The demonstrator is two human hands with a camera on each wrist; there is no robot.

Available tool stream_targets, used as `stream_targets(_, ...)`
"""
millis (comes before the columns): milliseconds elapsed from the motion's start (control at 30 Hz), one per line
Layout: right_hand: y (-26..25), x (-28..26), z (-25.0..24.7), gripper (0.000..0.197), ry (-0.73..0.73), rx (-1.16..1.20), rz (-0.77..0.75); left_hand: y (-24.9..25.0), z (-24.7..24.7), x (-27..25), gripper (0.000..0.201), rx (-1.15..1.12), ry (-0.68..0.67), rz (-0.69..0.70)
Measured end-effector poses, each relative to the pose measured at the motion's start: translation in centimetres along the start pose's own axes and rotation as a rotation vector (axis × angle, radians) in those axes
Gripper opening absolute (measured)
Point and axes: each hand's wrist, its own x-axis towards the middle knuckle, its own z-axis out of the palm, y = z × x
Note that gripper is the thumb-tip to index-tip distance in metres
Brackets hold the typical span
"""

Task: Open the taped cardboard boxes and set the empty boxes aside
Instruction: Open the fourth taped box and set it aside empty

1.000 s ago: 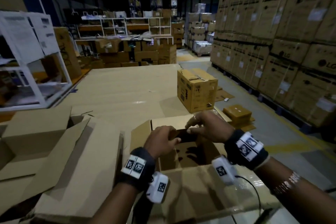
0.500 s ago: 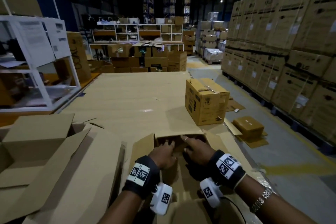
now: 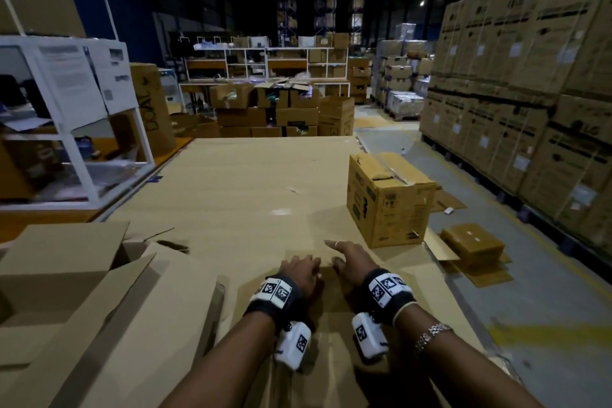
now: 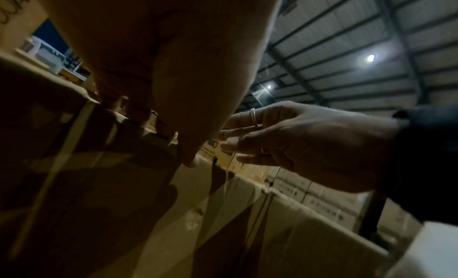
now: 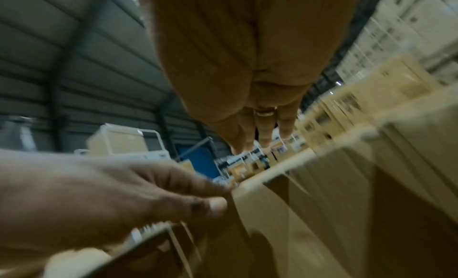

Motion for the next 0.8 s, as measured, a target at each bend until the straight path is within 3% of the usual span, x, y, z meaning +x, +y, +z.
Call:
stream_targets(133,0.3,-0.2,1.9,0.035,0.012,-0.073,0.038,-0.7,0.7,1.2,0.04,-0.145,0.074,-0.033)
stream_targets(333,0.7,0.3,3.5,0.032,0.023,-0.189,0.058,-2.4,0.8,2.0,0.026,-0.297,0.15,-0.081)
stream_targets(567,1.4,2.4,0.6,0.016,-0.052,-0.259,0.114,-3.7,1.3,2.0,0.023,-0.36,0.183,-0.098)
stream_targets(800,2.0,3.6,0.0,0.017,-0.099,-0.367,0.129,-4.2,1.8,2.3,0.02,-0.441,0.193,-0.107)
